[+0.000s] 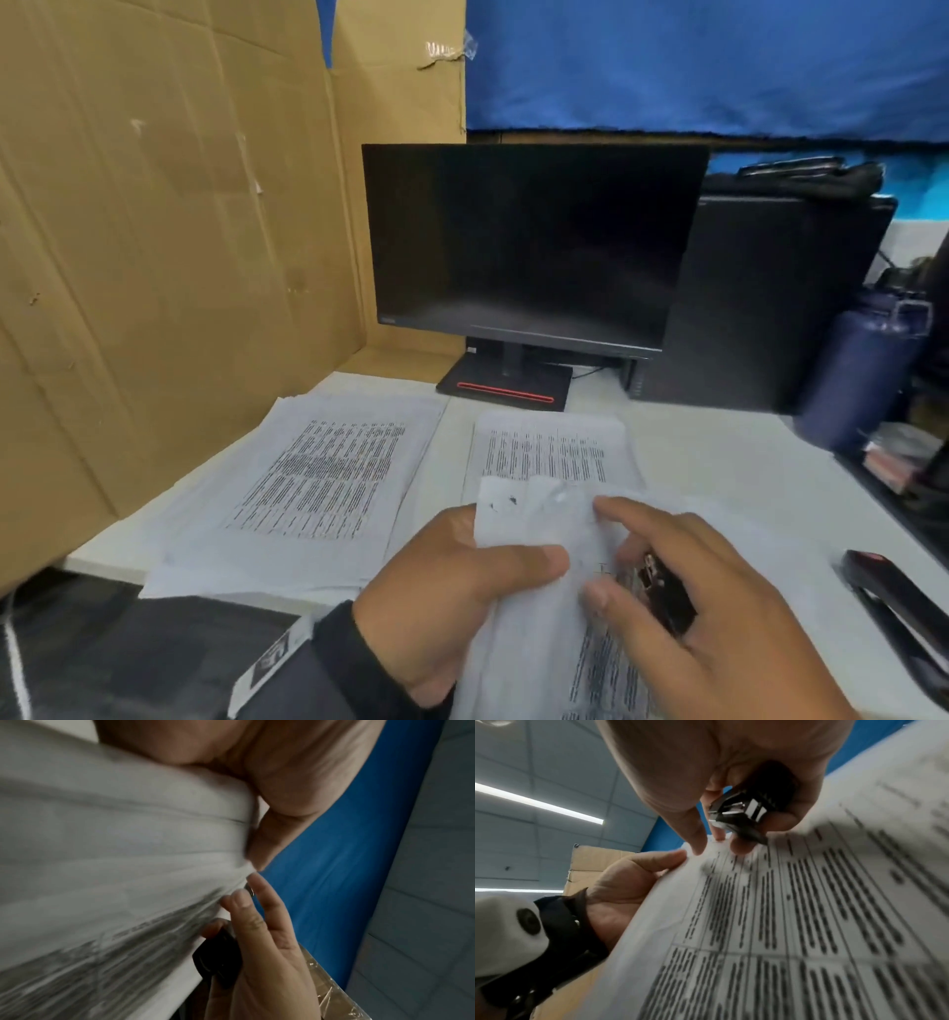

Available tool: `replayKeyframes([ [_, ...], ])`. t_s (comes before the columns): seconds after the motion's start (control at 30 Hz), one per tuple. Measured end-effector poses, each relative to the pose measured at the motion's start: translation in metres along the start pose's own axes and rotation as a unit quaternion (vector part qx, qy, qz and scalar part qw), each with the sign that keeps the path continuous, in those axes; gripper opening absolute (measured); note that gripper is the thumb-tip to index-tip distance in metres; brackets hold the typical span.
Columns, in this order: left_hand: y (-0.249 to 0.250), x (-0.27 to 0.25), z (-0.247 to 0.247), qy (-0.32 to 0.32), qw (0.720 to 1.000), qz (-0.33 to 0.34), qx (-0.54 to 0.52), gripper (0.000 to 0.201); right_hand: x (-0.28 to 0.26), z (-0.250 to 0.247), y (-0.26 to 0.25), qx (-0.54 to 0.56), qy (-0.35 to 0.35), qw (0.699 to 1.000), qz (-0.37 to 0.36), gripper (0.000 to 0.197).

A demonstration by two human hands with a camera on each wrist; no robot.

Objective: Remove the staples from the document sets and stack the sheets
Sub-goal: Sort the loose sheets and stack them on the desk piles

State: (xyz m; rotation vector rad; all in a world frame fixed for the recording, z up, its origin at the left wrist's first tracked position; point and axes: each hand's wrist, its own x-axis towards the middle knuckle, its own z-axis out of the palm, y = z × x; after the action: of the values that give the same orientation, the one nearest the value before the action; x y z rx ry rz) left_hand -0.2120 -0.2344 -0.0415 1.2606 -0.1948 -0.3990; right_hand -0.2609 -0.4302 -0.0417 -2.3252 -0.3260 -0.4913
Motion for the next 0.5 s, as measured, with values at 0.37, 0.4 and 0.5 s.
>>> replayKeyframes([
  [0.37,0.000,-0.002,0.004,0.015,0.998,-0.053,-0.040,0.048,-0.008,0.017,0.003,-0.184,0.138,0.963,-0.138,0.029],
  [0.4,0.000,-0.002,0.004,0.010,0.997,-0.063,-0.051,0.049,-0.008,0.016,0.003,-0.179,0.132,0.965,-0.136,0.029],
  [0.5,0.002,-0.003,0.003,-0.007,0.994,-0.083,-0.068,0.052,-0.008,0.014,0.003,-0.174,0.130,0.965,-0.146,0.025],
])
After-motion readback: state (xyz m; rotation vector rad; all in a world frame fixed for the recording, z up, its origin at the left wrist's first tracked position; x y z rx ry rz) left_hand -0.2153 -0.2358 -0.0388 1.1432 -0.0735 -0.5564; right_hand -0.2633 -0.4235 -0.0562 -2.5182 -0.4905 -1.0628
